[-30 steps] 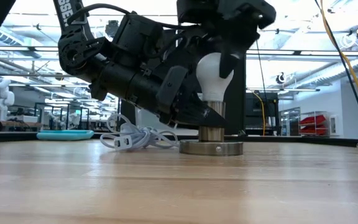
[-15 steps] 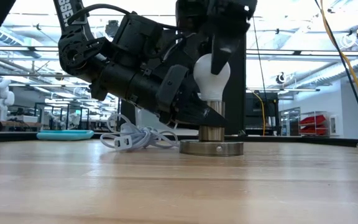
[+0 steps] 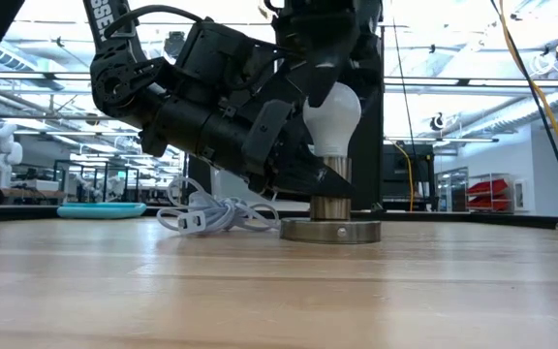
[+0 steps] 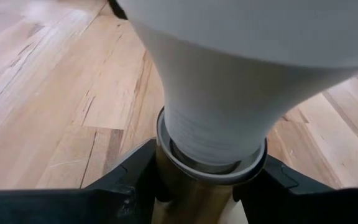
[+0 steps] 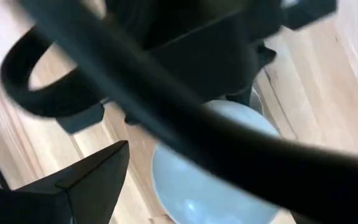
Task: Screw lightbulb
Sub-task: Remove the light bulb from the lamp
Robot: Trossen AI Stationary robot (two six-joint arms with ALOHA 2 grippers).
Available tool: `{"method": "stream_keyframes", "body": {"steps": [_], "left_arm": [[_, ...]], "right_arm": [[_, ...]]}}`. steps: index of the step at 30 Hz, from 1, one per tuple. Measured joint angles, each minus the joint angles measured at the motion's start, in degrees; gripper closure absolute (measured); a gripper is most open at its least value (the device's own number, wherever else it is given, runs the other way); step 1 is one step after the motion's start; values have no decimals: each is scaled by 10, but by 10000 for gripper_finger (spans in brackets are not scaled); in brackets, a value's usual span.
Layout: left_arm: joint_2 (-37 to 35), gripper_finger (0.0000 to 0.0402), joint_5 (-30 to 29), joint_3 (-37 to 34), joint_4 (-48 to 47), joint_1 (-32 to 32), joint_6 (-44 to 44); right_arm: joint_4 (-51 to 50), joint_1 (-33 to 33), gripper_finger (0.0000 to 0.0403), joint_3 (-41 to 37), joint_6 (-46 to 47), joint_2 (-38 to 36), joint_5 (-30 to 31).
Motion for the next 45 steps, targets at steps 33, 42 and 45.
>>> {"method": "stream_keyframes", "body": {"steps": [33,42,45], "left_arm": [[0,227,-5,-1,8,0,4],[1,227,2,-1,10,0,5],[1,227,3,-1,13,0,3]], "right_arm": [[-15,-6,127,1,-162,1,17],[-15,-12,123,1,-388,2,8],[-17,-11,114,1,-482,2,11]]}}
